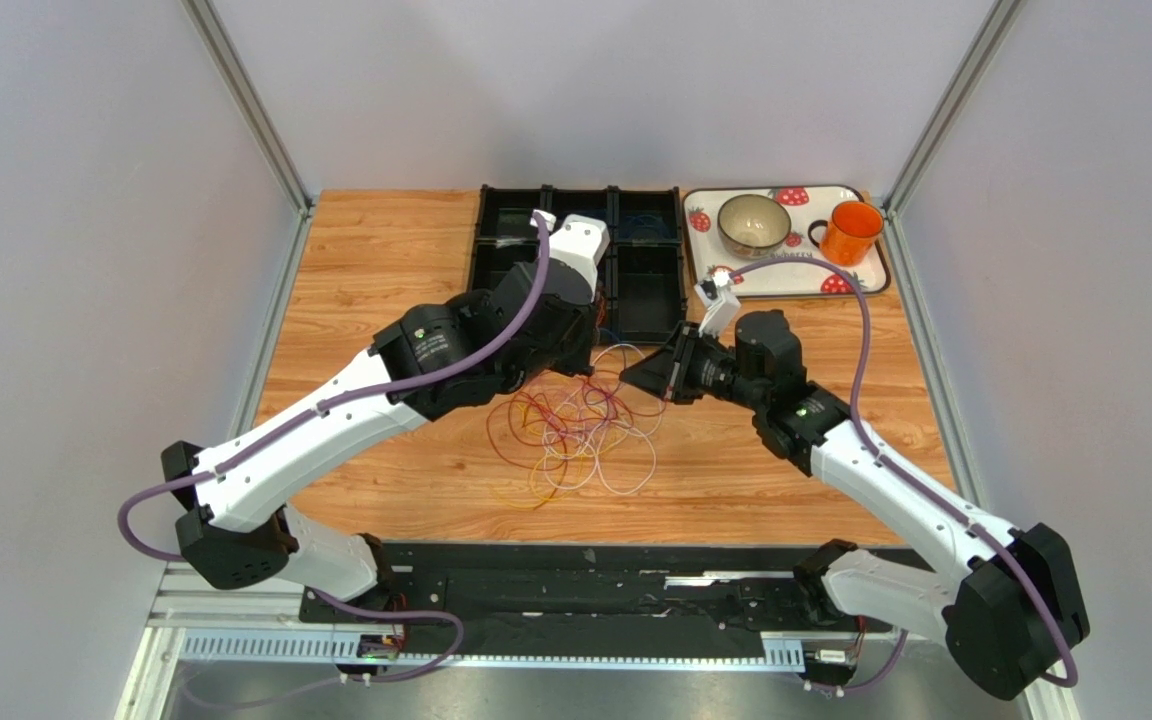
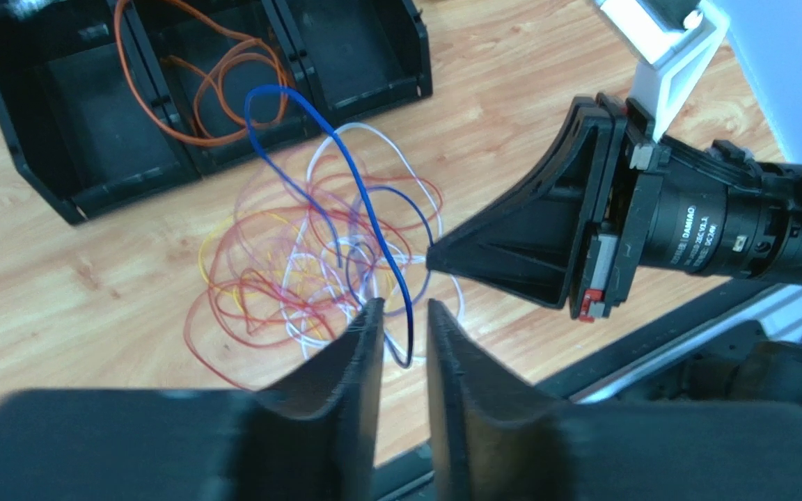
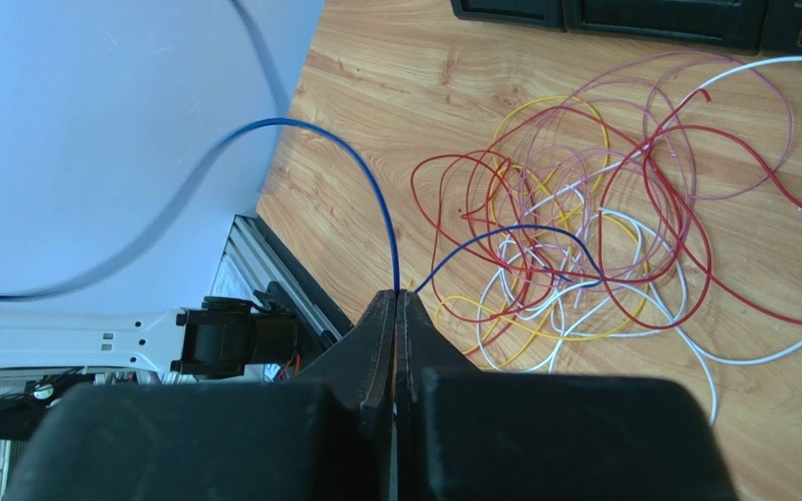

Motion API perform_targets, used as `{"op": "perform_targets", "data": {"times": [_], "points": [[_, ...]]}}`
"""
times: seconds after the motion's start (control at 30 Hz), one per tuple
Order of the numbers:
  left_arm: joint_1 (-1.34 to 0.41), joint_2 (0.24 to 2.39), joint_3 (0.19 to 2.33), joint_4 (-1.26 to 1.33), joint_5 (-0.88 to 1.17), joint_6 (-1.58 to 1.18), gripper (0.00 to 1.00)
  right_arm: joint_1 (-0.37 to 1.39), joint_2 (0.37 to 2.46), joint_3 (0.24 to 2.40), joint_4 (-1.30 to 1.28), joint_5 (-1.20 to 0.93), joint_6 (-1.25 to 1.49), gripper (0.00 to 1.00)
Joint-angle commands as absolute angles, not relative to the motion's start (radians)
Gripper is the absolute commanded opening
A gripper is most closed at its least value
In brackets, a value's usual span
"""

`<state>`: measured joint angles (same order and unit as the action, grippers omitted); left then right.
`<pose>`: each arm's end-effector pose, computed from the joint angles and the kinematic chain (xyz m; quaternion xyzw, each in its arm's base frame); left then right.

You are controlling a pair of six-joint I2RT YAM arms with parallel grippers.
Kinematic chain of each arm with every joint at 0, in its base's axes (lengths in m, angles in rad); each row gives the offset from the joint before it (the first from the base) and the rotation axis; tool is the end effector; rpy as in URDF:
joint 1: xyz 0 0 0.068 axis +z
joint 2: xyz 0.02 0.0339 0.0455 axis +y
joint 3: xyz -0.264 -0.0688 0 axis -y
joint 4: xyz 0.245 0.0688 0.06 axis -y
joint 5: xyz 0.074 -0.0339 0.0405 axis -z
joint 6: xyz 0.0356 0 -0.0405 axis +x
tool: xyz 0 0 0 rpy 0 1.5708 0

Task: Untangle the cables
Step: Untie the cable.

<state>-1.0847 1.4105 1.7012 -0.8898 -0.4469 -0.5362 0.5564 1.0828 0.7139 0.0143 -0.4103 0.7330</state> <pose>0.1458 -0.2430 0.4420 0.1339 0.8581 -0.1949 0.4558 0.2017 0.1422 0.2773 -0.0451 0.8107 0.4698 0.3466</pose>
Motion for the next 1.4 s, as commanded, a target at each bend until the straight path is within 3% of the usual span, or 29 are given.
{"op": "perform_targets", "data": {"times": [0.0, 0.03, 0.13, 0.4, 0.7, 1.37], "points": [[-1.080, 1.347, 1.691, -0.977, -0.419, -0.563, 0.47, 0.563, 1.065, 0.825, -0.036, -0.373, 0.671, 0.00], [-1.080, 1.333, 1.680, -0.998, -0.411, -0.563, 0.66, 0.564, 1.062, 0.865, -0.090, -0.356, 0.640, 0.00], [-1.080, 1.269, 1.589, -1.077, -0.376, -0.574, 0.77, 0.563, 1.062, 0.963, -0.162, -0.287, 0.586, 0.00], [-1.078, 1.063, 1.215, -1.155, -0.313, -0.621, 0.77, 0.552, 1.107, 1.285, -0.307, -0.172, 0.517, 0.00], [-1.080, 0.939, 1.109, -1.112, -0.503, -0.592, 0.77, 0.545, 1.229, 1.587, -0.347, -0.086, 0.446, 0.00], [-1.080, 0.815, 1.075, -1.101, -0.563, -0.561, 0.76, 0.393, 1.633, 1.816, -0.279, -0.032, 0.456, 0.00]]}}
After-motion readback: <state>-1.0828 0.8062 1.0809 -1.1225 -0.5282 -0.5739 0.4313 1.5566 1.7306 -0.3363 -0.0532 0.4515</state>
